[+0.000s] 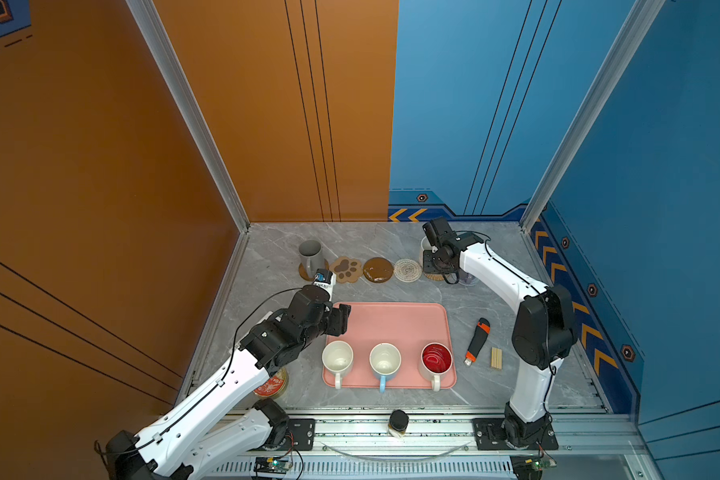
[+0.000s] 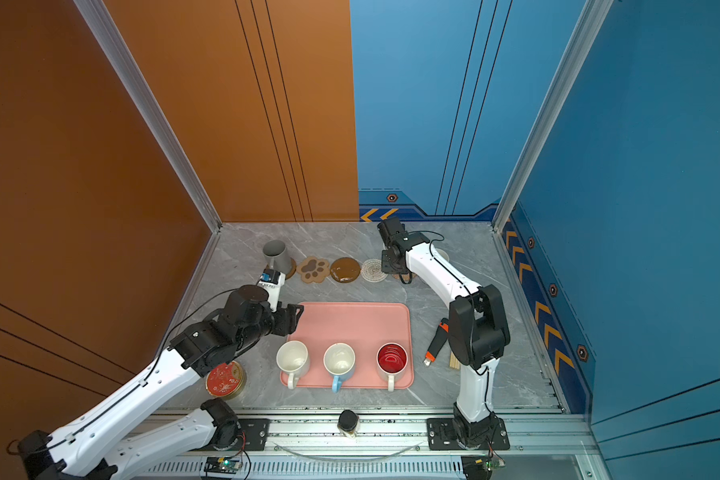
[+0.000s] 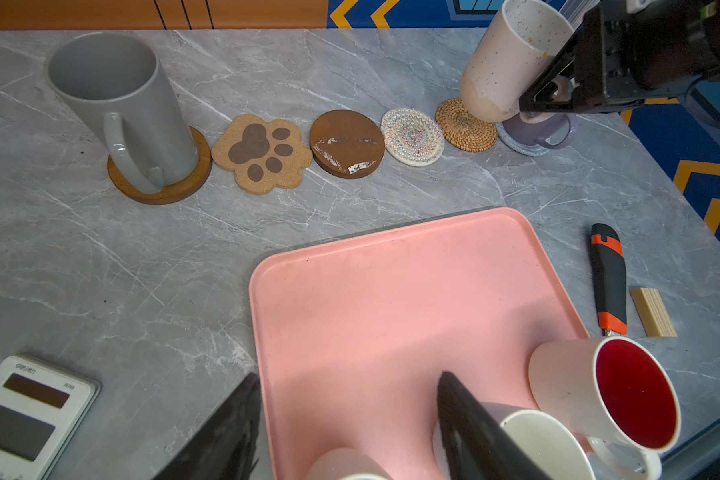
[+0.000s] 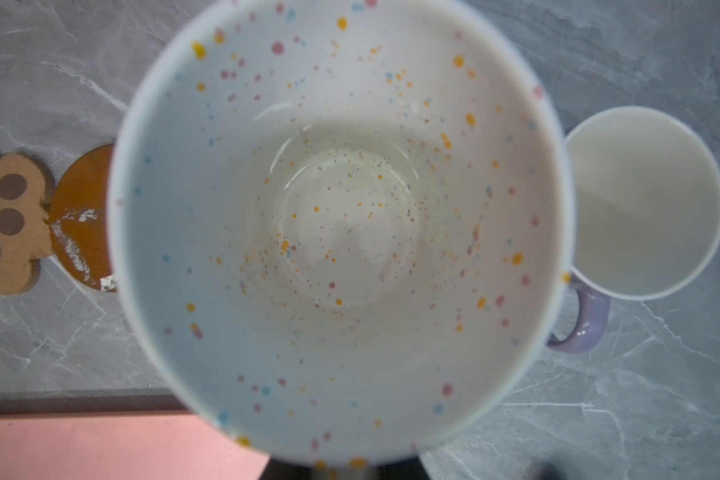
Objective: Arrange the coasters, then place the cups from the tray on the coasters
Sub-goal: 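Carry the speckled mug over the woven rattan coaster with the right gripper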
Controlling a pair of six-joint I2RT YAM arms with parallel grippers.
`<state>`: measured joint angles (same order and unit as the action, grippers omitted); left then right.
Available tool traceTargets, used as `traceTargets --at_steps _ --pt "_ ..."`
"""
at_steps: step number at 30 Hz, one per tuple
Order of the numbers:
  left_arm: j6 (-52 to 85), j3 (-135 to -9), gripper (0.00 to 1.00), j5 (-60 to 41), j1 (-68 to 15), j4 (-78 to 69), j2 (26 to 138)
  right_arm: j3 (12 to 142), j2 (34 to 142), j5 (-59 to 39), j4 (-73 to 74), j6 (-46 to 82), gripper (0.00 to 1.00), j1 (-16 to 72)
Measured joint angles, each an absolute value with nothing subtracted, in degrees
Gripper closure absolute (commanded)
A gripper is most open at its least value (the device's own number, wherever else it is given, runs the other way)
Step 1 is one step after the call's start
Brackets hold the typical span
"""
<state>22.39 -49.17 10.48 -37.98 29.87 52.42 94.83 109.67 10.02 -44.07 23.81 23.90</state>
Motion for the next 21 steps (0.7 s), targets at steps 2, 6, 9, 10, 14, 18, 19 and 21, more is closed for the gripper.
traceTargets --at_steps 2,6,9,10,14,18,19,21 --pt "22.39 -49.17 0.32 10.50 -37.98 29.93 52.60 95.79 111.31 9.85 -44.18 23.75 1.00 23.16" --pt "22.39 -49.17 0.32 10.52 -37.98 30.00 53.41 97.17 113.80 8.99 -43.99 23.70 1.00 22.02" --pt "22.39 -49.17 0.32 10.52 -37.98 30.00 54.17 97.23 114.54 8.71 -43.94 23.73 1.00 21.41" --pt "22.39 -49.19 0.32 10.52 -37.98 30.00 54.43 97.23 114.76 8.71 -43.86 23.73 1.00 21.28" --pt "22.39 -49.19 0.32 10.52 -37.98 30.00 55.46 97.23 115.59 8.64 -43.11 23.75 1.00 20.62" --pt "22.39 -49.30 0.32 10.52 -37.98 30.02 56.14 97.25 116.64 8.54 -42.04 23.75 1.00 20.08" --pt "22.39 -49.34 0.32 10.52 -37.98 30.02 56.23 97.25 116.90 8.54 -41.89 23.75 1.00 19.92" --pt "22.39 -49.58 0.32 10.52 -37.98 30.15 56.38 97.25 117.34 8.51 -41.58 23.75 1.00 19.66"
